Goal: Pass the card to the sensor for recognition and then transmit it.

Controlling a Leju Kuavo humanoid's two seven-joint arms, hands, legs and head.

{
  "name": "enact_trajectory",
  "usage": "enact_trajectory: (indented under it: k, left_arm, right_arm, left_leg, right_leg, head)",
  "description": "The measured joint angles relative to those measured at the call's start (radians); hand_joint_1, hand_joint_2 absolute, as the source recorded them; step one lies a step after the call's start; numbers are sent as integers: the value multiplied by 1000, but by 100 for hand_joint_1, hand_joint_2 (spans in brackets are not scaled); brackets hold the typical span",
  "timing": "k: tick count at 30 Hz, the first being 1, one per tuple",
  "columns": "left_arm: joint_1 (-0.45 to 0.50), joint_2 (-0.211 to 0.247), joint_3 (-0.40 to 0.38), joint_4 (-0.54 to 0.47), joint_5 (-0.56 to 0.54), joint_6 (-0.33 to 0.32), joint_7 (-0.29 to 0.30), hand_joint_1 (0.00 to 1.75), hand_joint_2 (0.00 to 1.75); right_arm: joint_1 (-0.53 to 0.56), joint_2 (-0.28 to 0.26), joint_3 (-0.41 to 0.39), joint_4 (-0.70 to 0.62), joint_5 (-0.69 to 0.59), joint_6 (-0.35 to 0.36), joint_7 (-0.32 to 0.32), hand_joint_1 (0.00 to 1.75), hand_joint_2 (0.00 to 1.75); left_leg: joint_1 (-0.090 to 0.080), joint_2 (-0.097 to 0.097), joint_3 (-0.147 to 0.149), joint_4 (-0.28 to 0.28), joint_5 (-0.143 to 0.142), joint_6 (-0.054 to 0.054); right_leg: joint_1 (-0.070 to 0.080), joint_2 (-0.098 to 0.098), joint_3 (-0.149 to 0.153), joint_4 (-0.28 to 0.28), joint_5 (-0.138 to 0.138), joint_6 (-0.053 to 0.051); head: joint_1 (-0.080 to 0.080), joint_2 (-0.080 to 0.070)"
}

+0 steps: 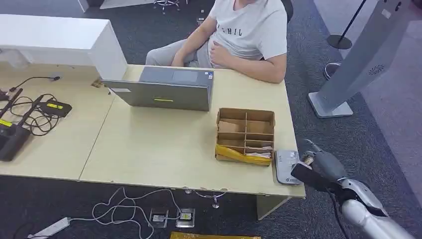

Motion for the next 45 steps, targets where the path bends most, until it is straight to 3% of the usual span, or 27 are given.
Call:
enact_trajectory:
  k: [6, 11, 18, 21, 26, 31, 35, 39, 45]
  left_arm:
    - [0, -2, 0, 0, 11, 0, -1, 0, 0]
    - [0, -2, 0, 0, 22, 0, -4, 0, 0]
    - [0, 0, -5, 0, 23, -1, -26, 0, 0]
    - [0, 2, -11, 2, 19, -9, -28, 0, 0]
    - [-1, 10, -23, 3, 11, -20, -32, 0, 0]
    - [-1, 11, -26, 3, 11, -26, -32, 0, 0]
    - [-5, 13, -40, 3, 2, -40, -32, 0, 0]
    - [-10, 13, -49, 3, 1, -40, -32, 0, 0]
    - [-13, 14, -72, 3, -12, -45, -32, 0, 0]
  right_arm:
    - [-23, 14, 1, 68, -10, -11, -27, 175, 175]
    - [-42, 5, -2, 63, -18, -52, 22, 175, 175]
    - [-110, -64, -57, -101, -20, -29, 87, 175, 175]
    - [-143, -98, -100, -181, -56, 21, 108, 175, 175]
    - [-238, -140, -180, -279, -91, 60, 111, 175, 175]
    - [-293, -144, -200, -308, -62, 90, 81, 175, 175]
    - [-332, -113, -186, -300, -17, 106, 59, 175, 175]
    - [-363, -40, -148, -234, 94, 71, 13, 175, 175]
    - [-364, 60, -102, -132, 154, 56, 3, 175, 175]
  left_leg:
    - [0, 0, 0, 0, 0, 0]
    - [0, 0, 0, 0, 0, 0]
    - [0, 0, 0, 0, 0, 0]
    - [0, 0, 0, 0, 0, 0]
    - [0, 0, 0, 0, 0, 0]
    - [0, 0, -1, 0, 0, 0]
    - [0, 0, -2, 0, 0, 0]
    - [1, -1, -2, 0, 0, 0]
    - [1, -1, -2, 0, 1, -1]
  right_leg:
    - [0, 0, 0, 0, 0, 0]
    - [0, 0, 0, 0, 0, 0]
    - [0, 0, 0, 0, 0, 0]
    - [0, 0, 0, 0, 0, 0]
    - [0, 0, 0, 0, 0, 0]
    - [0, 0, 0, 0, 0, 0]
    - [0, 0, 0, 1, 0, 0]
    - [1, -1, 0, 1, 0, 0]
    - [1, -1, 0, 1, 0, 0]
  head:
    - [0, 0]
    - [0, 0]
    - [0, 0]
    - [0, 0]
    - [0, 0]
    - [0, 0]
    - [0, 0]
    - [0, 0]
    - [0, 0]
